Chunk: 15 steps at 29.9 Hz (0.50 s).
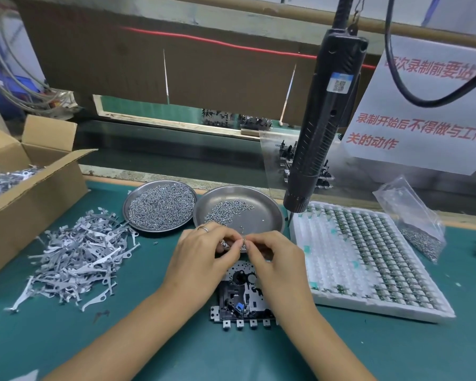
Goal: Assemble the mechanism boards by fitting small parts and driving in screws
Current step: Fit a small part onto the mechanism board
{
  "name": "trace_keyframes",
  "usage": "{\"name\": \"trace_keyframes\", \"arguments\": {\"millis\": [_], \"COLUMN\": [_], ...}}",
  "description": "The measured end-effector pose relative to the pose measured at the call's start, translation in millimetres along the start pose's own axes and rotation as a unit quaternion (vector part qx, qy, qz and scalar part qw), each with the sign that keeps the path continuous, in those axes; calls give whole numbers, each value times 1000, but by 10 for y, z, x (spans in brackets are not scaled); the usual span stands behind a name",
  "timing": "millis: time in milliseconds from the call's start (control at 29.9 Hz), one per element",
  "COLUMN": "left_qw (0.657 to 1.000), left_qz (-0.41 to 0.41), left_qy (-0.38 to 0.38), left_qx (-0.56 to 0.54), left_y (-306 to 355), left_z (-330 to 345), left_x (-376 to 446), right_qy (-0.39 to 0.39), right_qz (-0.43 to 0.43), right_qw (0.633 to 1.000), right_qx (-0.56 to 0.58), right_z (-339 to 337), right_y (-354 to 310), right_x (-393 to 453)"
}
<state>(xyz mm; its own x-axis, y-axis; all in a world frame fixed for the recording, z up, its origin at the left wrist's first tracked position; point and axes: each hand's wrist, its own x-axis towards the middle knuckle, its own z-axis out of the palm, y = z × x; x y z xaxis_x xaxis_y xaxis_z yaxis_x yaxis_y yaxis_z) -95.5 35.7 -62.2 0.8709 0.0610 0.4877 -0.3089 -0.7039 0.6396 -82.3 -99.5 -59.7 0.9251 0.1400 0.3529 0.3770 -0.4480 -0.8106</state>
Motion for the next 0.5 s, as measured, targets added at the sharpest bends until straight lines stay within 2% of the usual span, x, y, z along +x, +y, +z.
{"name": "trace_keyframes", "arguments": {"millis": [234, 501], "left_qw": [997, 990], "left_qz": [44, 75], "left_qy": [-48, -114], "left_qx": [33, 47], "left_y": [-81, -175], "left_z": [-60, -134], "left_x": [38, 97], "right_qy": [-50, -121], "right_qz": [-2, 29], "right_qw": [998, 992], "right_qx": [-33, -2], "right_z": [-57, -180], "right_y": [-12, 2], "right_x": [49, 116]}}
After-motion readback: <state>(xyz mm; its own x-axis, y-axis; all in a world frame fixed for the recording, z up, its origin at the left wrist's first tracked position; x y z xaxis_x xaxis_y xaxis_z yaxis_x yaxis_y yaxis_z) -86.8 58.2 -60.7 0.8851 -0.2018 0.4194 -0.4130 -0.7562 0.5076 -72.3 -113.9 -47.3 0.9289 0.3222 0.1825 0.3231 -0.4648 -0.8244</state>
